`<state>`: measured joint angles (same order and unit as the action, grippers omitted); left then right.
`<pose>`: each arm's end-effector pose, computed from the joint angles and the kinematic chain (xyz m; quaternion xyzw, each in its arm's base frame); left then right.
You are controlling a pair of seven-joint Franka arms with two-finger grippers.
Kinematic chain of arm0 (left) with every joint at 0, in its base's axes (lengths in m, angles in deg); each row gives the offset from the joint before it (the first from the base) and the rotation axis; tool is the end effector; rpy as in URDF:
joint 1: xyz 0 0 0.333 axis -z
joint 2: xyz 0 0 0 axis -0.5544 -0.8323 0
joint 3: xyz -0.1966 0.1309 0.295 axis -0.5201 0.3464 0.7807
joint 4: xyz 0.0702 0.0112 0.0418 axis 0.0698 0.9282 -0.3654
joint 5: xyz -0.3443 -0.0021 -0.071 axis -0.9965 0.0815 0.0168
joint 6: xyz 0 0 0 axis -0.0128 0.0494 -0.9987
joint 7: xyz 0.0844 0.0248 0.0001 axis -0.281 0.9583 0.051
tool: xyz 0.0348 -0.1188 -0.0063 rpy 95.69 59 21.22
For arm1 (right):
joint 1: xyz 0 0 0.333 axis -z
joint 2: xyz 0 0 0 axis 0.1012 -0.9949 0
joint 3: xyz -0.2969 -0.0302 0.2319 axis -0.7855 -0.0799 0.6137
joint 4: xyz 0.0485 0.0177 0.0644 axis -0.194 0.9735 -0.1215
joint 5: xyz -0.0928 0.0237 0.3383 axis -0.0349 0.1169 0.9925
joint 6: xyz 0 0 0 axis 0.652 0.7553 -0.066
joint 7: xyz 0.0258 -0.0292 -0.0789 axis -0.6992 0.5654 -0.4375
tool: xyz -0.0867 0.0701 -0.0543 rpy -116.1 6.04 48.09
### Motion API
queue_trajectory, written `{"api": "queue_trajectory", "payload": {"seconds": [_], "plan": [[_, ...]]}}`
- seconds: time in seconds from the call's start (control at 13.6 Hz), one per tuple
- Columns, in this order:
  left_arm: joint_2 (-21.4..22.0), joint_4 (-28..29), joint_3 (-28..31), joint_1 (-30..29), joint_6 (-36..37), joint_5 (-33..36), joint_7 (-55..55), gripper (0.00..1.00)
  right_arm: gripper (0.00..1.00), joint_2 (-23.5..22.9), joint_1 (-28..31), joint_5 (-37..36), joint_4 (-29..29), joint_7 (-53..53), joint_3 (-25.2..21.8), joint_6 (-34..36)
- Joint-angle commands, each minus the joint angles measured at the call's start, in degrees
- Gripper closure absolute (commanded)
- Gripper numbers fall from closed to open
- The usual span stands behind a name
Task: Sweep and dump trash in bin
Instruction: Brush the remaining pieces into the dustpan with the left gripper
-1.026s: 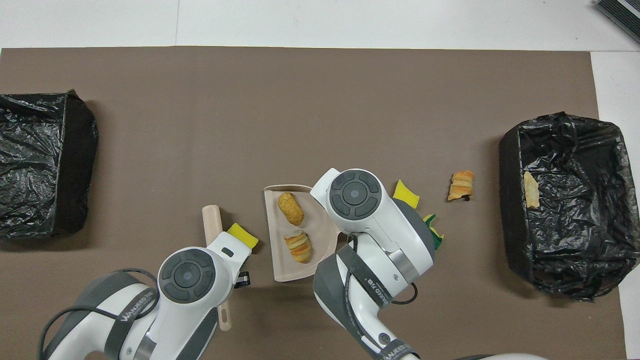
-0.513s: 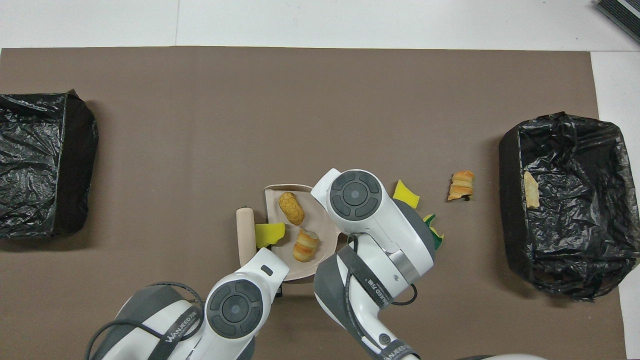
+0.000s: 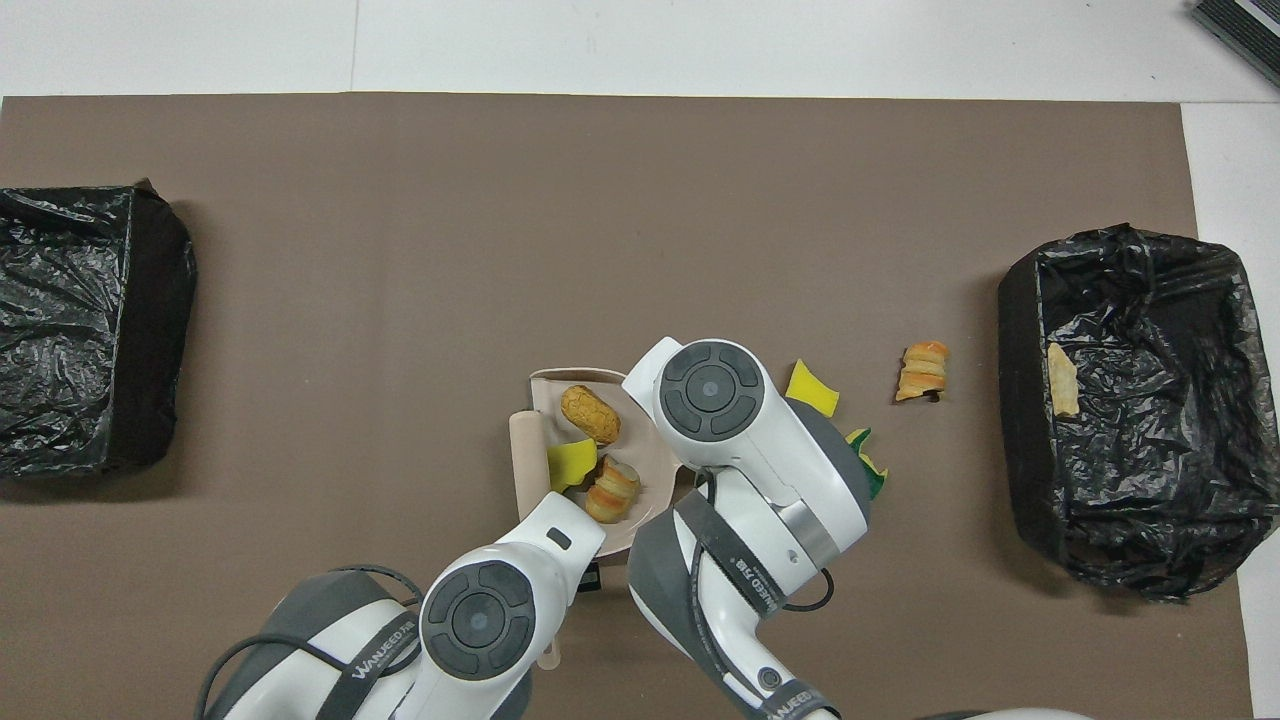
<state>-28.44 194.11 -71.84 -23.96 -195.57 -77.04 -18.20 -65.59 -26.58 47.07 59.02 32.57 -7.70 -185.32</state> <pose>0.2837 -0.3152 0.4338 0.9991 0.0244 -0.0350 0.0010 0.4773 0.3079 0.4258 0.6997 0.7100 -0.0765 0.0206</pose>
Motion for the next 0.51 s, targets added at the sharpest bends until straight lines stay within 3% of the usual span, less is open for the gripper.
{"api": "queue_trajectory", "payload": {"seconds": [0.0, 0.22, 0.44], "plan": [[-2.5, -4.18, -0.33, 1.89, 0.74, -1.59, -0.07, 1.0, 1.0, 1.41, 0.83, -0.08, 1.53, 2.0, 0.52, -1.21], [-0.85, -7.18, -0.07, 1.72, 9.68, -1.59, -0.15, 1.0, 1.0, 1.15, 1.19, 0.18, 1.27, 2.18, 0.52, -1.21], [0.91, -8.24, 3.43, 1.71, 12.08, -1.41, -0.41, 1.0, 1.0, 1.06, 1.27, 2.47, 1.27, 2.09, 0.43, -1.21]]}}
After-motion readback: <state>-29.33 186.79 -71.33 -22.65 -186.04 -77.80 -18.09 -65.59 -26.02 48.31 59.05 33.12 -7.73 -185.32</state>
